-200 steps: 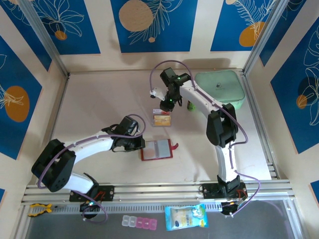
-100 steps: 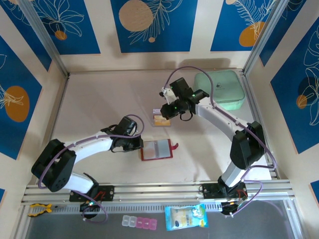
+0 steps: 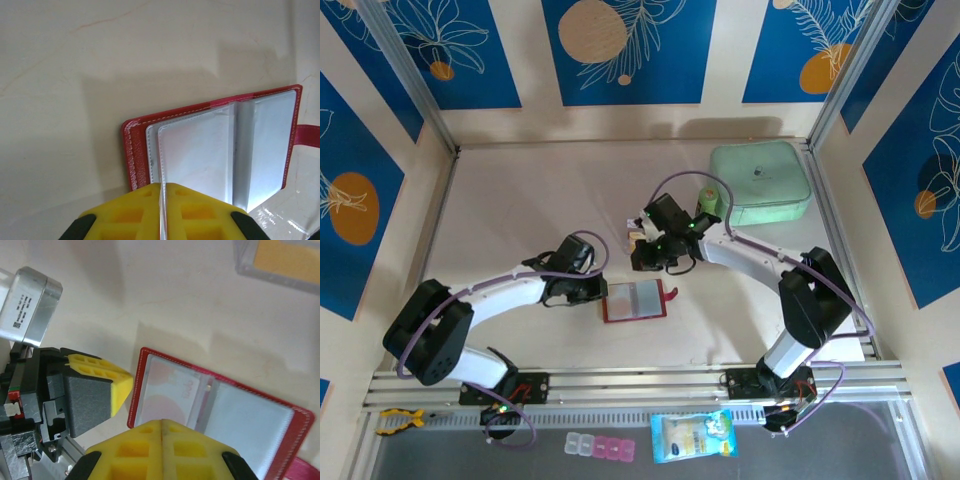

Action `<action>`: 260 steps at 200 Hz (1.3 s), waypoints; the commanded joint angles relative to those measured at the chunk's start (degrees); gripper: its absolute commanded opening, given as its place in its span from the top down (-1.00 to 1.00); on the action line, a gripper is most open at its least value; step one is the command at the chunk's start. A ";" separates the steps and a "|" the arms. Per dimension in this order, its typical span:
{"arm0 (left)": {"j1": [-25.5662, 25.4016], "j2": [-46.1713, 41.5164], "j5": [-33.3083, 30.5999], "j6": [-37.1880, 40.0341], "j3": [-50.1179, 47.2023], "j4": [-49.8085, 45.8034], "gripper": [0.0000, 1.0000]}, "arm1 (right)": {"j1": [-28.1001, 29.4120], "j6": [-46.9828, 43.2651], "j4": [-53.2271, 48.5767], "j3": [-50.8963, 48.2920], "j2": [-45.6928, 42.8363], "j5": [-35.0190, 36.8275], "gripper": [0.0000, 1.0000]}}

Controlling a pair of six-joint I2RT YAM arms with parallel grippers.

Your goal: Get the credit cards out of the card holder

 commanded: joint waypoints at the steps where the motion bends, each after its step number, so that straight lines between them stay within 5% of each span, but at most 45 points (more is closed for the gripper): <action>1: 0.63 0.90 1.15 -0.30 -1.32 0.81 0.77 | 2.31 4.12 3.34 -2.41 0.19 -1.61 1.00; 138: 0.58 0.19 3.17 -1.42 -4.05 2.39 0.80 | 4.73 8.62 8.92 -4.86 5.25 -6.24 1.00; 222: 0.67 1.15 2.90 -1.06 -4.09 2.25 0.80 | 4.69 11.21 9.37 -4.50 9.62 -7.86 0.49; 260: 0.62 2.18 2.83 -0.72 -3.63 1.63 0.80 | 4.74 11.66 10.43 -4.76 10.89 -9.17 0.46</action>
